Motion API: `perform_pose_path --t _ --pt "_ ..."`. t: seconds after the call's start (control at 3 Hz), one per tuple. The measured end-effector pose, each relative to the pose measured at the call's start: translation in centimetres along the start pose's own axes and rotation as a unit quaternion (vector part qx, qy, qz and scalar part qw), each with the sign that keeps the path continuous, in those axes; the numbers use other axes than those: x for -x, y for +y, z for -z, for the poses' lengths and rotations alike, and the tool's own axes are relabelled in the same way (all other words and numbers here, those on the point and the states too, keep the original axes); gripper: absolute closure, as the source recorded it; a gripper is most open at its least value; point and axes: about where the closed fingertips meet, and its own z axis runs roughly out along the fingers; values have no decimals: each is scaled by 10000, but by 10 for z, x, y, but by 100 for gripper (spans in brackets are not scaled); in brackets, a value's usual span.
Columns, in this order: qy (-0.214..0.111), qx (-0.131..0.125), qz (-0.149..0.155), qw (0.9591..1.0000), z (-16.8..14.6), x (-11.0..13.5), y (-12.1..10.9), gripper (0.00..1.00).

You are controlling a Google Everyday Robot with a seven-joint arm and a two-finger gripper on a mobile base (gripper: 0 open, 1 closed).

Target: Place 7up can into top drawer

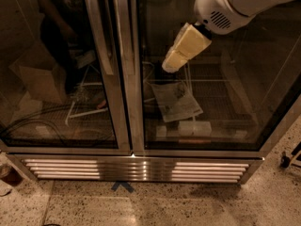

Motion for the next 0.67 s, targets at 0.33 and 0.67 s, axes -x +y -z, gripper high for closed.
perform_pose_path --t 0.33,0.67 --pt "-123 153 -19 9998 -28 3 -13 0" --pt "-387 368 24 9986 -49 10 -25 0"
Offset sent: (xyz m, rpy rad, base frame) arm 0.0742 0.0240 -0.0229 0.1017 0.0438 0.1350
